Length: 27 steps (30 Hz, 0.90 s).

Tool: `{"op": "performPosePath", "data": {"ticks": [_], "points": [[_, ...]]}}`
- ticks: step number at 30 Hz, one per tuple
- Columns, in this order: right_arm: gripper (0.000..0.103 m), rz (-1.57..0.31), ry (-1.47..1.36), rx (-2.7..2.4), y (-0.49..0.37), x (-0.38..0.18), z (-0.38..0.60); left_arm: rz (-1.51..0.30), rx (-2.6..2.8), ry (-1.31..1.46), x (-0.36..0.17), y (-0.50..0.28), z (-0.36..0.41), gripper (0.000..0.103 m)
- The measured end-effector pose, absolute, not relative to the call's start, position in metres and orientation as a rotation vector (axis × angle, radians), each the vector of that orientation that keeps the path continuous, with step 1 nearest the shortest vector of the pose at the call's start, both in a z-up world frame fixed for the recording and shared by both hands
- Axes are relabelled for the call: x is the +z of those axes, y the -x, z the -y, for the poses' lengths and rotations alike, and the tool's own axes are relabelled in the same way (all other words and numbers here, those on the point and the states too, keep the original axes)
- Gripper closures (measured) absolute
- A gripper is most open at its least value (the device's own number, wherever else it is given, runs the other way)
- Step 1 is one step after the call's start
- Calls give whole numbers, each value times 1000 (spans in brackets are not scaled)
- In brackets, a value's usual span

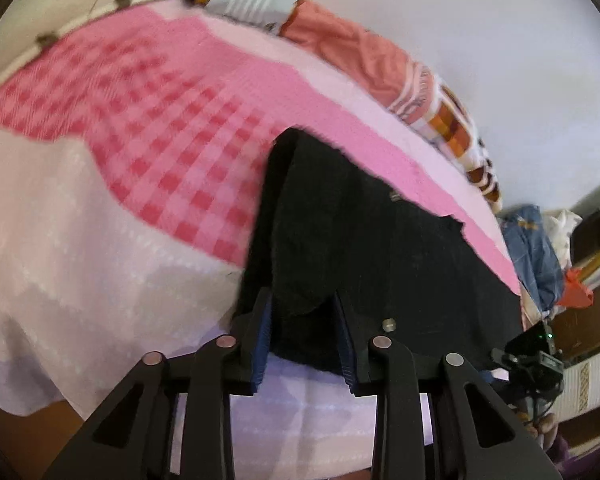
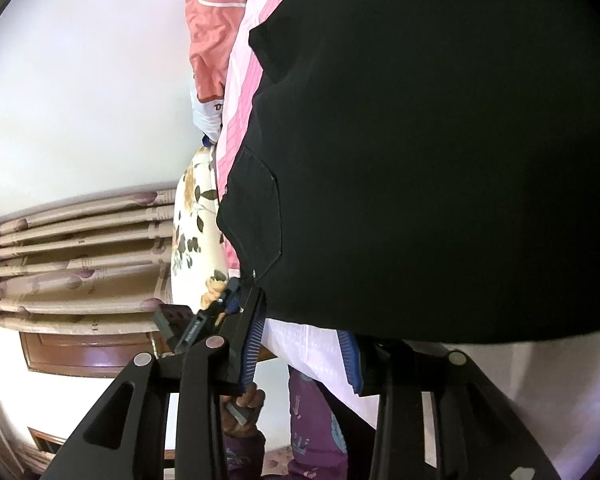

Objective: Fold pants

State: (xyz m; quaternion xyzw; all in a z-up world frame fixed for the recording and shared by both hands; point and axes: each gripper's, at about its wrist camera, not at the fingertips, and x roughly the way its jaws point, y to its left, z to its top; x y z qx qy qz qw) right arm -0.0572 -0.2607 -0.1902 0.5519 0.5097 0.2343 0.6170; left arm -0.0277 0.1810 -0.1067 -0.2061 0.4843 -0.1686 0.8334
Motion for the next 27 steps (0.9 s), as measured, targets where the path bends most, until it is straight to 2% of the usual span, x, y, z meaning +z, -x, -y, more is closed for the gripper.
{"op": "performPosePath", "data": {"ticks": [1, 4, 7, 9, 11, 13, 15, 16, 19, 20, 21, 27], "points": [[69, -1170, -1267, 545, 57, -189, 260, -1014, -349, 419, -102, 27, -181, 71], [84, -1201, -1223, 539, 56, -191, 254, -1020, -302, 380, -104, 18, -186, 71], [86, -1253, -1249, 572, 55, -199, 247, -1060, -305, 456, -123, 15, -199, 71], [76, -1297, -1266, 591, 55, -200, 248, -1047, -303, 448, -123, 17, -199, 71], [54, -1283, -1261, 664, 57, -187, 251, -1008, -285, 424, -111, 19, -200, 71], [52, -1255, -1171, 743, 55, -158, 256, -945, -234, 356, -90, 20, -200, 71], [46, -1207, -1007, 767, 47, -120, 265, -902, -205, 310, -72, 19, -198, 59], [38, -1172, -911, 757, 40, -101, 272, -883, -190, 300, -63, 17, -197, 45], [37, -1054, -641, 704, 8, -63, 285, -834, -282, 388, -46, 12, -185, 36], [37, -1029, -575, 707, -3, -58, 286, -842, -301, 383, -45, 9, -176, 29], [37, -1011, -481, 702, -20, -54, 284, -861, -310, 347, -47, 2, -161, 27], [43, -1059, -168, 746, -99, -77, 271, -933, -298, 276, -84, -28, -127, 26]]}}
